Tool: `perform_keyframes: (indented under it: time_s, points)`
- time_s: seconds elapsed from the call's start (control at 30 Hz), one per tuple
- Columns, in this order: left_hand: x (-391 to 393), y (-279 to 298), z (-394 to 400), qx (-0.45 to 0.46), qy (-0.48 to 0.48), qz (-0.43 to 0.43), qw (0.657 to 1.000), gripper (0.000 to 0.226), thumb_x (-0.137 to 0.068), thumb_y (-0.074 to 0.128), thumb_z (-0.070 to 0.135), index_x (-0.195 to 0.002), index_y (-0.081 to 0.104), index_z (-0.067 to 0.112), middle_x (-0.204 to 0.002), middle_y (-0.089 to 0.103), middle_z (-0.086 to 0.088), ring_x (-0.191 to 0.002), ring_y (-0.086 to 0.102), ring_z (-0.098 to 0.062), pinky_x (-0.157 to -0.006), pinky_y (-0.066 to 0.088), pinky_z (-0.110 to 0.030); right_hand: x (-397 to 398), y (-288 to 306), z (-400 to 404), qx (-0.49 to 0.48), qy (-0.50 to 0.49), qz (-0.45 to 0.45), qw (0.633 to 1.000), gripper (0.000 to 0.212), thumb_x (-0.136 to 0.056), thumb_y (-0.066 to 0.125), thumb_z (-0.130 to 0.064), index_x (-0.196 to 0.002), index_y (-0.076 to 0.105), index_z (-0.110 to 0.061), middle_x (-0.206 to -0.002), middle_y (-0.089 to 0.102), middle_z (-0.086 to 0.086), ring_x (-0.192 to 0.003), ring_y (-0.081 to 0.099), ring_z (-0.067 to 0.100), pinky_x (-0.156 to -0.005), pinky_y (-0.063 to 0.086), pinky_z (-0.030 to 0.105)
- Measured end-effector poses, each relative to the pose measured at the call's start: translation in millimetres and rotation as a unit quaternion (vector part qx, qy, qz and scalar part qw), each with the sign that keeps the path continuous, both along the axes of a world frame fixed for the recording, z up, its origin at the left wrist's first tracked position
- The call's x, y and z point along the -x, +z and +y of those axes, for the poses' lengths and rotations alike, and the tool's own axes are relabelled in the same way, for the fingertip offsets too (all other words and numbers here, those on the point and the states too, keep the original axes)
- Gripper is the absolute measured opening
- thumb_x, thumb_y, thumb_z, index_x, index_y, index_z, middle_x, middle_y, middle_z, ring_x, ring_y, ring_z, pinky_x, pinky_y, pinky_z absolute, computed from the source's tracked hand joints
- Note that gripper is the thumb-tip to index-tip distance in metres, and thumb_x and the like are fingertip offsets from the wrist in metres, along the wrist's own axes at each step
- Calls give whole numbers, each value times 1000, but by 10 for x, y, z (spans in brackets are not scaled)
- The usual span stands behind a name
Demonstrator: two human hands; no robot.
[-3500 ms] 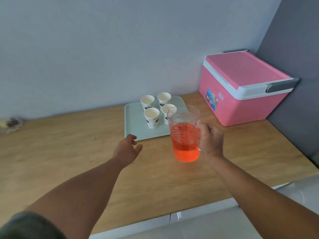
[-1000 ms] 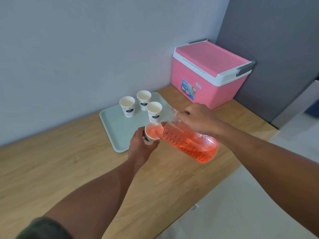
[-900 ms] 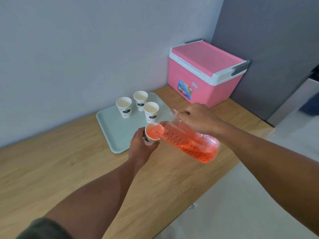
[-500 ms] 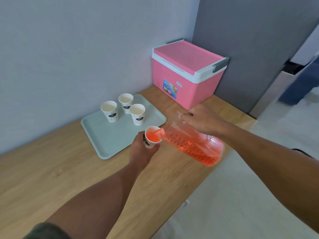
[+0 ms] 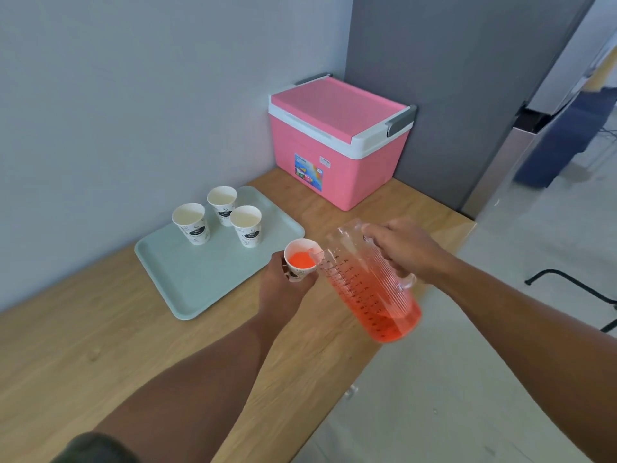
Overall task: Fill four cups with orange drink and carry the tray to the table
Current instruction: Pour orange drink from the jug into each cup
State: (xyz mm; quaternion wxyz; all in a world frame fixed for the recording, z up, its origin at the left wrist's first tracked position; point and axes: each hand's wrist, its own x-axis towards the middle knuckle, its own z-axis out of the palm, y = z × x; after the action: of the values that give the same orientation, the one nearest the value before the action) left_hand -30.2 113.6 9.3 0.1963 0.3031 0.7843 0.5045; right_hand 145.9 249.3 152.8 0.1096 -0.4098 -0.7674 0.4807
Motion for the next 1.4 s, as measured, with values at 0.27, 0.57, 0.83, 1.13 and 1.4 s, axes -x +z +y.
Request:
perform_keyframes:
  time_s: [0.27, 0.57, 0.83, 1.13, 1.4]
  points:
    - [19, 35, 18, 1, 6, -13, 1000, 58, -73, 89, 41, -118, 57, 25, -101, 66, 19, -91, 62, 5, -68, 45, -13, 63, 13, -48, 50, -19, 12, 998, 45, -98, 60, -40, -60, 43, -22, -50, 33, -5, -39, 26, 14, -41, 25, 24]
    - [331, 46, -187, -2, 53, -12, 999, 54, -74, 88, 39, -114, 54, 25, -101, 65, 15, -91, 62, 1, -70, 46, -14, 154, -159, -148, 96, -22, 149, 984, 57, -105, 55, -27, -52, 34, -23, -48, 28, -4, -38, 22, 14, -43, 23, 24]
    - [889, 77, -444, 19, 118, 11, 993, 55, -74, 87, 40, -115, 55, 21, -98, 63, 12, -83, 59, 1, -66, 42, -13, 338, -279, -252, 107, -70, 265, 956, 56, -108, 51, -21, -55, 32, -19, -47, 26, -1, -38, 22, 14, -41, 25, 23]
    - [1328, -34, -496, 50, 148, 18, 987, 61, -75, 87, 37, -122, 55, 14, -104, 62, 5, -93, 59, -17, -69, 40, -23, 453, -349, -304, 85, -71, 299, 948, 58, -110, 49, -16, -54, 32, -19, -48, 25, 0, -38, 22, 13, -42, 20, 27]
    - [1488, -126, -400, 60, 145, 20, 987, 65, -77, 86, 35, -128, 53, 14, -109, 60, 6, -96, 57, -17, -78, 43, -29, 489, -477, -264, 79, -84, 311, 943, 63, -111, 47, -14, -49, 37, -26, -46, 27, -6, -38, 22, 11, -43, 19, 29]
